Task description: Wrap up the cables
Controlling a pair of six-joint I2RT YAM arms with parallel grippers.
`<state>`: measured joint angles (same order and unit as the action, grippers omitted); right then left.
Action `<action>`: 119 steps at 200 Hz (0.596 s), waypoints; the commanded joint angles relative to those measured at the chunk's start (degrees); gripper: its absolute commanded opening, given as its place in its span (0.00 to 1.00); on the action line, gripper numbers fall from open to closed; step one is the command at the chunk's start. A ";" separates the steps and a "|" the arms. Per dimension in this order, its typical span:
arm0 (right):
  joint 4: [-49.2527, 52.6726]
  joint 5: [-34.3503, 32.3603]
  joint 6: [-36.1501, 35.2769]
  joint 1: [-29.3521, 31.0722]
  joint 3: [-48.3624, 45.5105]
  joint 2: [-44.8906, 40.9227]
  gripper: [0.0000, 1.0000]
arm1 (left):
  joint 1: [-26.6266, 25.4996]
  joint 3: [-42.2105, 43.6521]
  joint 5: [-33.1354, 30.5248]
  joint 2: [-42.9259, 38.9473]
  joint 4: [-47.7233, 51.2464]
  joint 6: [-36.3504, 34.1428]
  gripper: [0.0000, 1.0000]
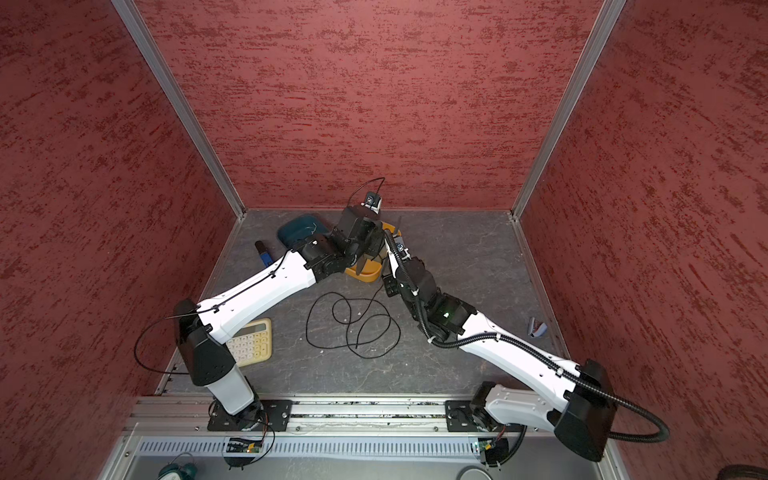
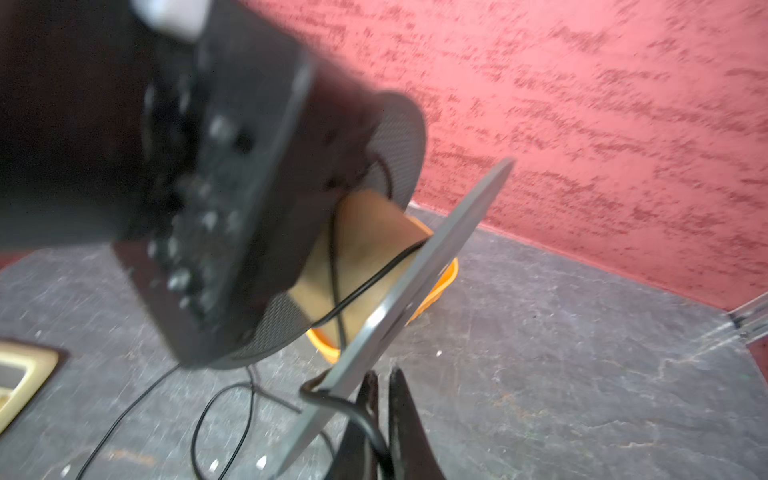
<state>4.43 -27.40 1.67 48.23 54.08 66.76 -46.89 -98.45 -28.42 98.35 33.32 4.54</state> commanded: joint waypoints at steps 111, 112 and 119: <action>-3.12 10.03 0.79 -13.05 4.81 -0.44 0.11 | 1.38 6.85 1.82 -7.44 -3.65 -6.59 0.00; -3.03 10.19 0.79 -13.19 4.94 -0.33 0.10 | 1.38 6.90 1.85 -7.50 -3.68 -6.71 0.00; -2.09 11.20 0.92 -14.08 6.03 0.22 0.09 | 1.05 7.30 1.88 -7.67 -4.01 -7.66 0.00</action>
<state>1.72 -18.85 2.17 37.50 55.29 67.05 -45.89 -91.83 -26.72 94.17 31.31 0.73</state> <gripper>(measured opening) 0.105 0.089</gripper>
